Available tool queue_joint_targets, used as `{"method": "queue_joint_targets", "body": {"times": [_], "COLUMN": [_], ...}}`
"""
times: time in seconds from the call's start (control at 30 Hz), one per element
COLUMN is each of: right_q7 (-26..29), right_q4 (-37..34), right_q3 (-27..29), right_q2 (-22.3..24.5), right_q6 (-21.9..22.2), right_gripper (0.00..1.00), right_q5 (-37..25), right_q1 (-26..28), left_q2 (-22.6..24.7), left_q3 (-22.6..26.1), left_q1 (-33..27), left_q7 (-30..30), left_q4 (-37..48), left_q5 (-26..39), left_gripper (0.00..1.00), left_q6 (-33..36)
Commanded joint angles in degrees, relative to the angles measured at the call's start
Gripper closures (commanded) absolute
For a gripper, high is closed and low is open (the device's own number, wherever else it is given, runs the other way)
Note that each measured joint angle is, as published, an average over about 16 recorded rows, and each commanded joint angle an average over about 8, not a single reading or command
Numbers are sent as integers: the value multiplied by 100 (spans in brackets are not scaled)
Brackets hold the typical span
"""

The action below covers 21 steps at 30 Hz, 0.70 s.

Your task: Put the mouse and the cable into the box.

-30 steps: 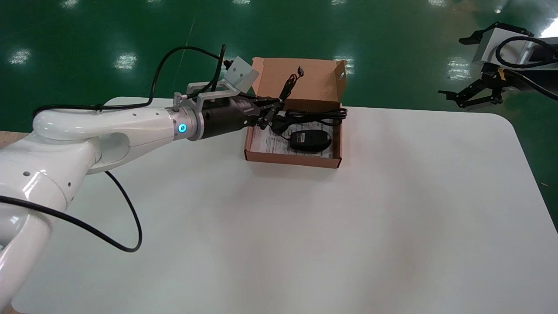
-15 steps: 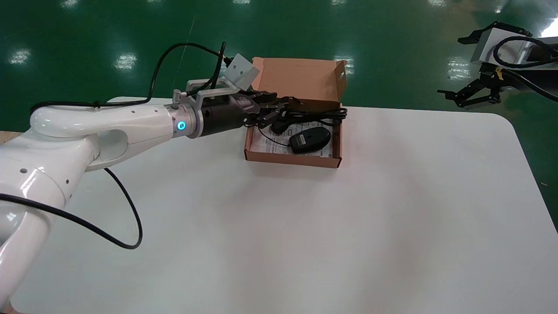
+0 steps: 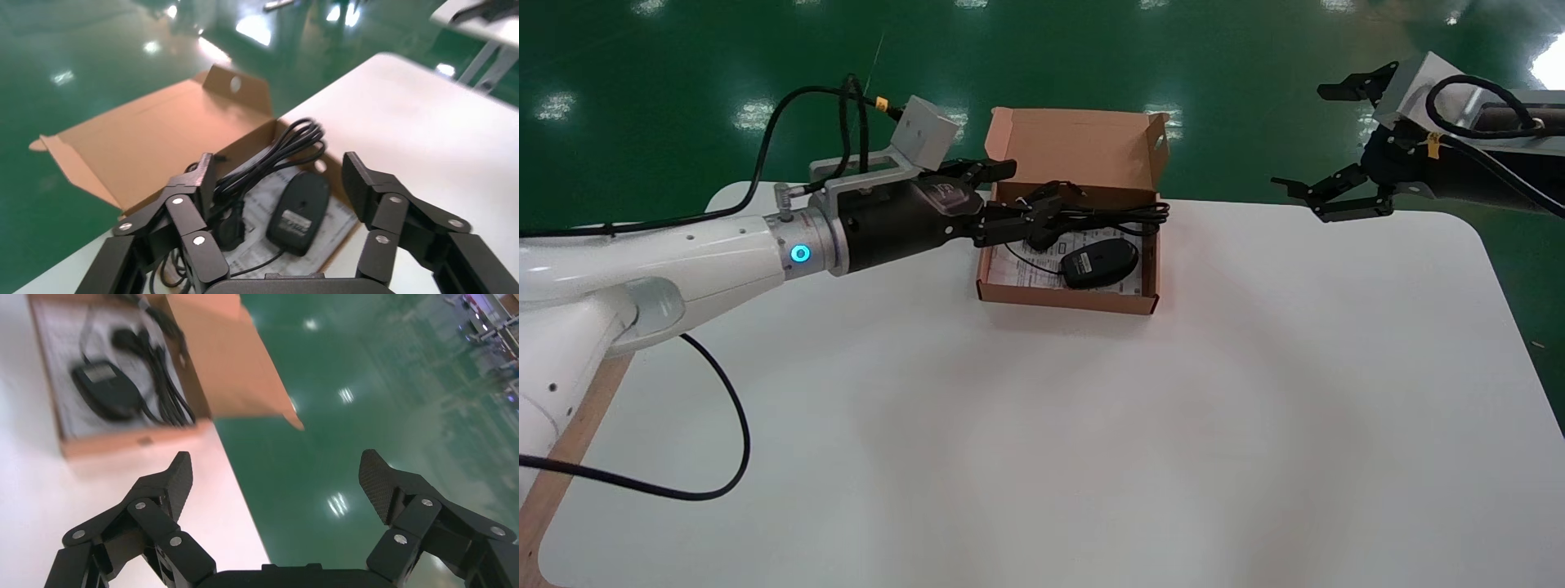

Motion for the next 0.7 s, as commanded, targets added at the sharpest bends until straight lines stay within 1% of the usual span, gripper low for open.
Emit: {"method": "queue_joint_targets", "body": {"times": [0.03, 0.7], "right_q7": [182, 2009], "right_q4": [242, 2668], "right_q3": [87, 956], "right_q2": [67, 737], "right_q6": [-78, -860], "right_gripper": [0, 0], "right_q5": [127, 1403], "right_q1": [-173, -1911], "left_q2": [-143, -1581], "left_q3": [-87, -965], "left_q1": [109, 1207], "left_q7": [-53, -581], "left_q4": [-212, -2342], "left_q5": [-70, -775], "left_gripper": [0, 0], "left_q6": [129, 1423]}}
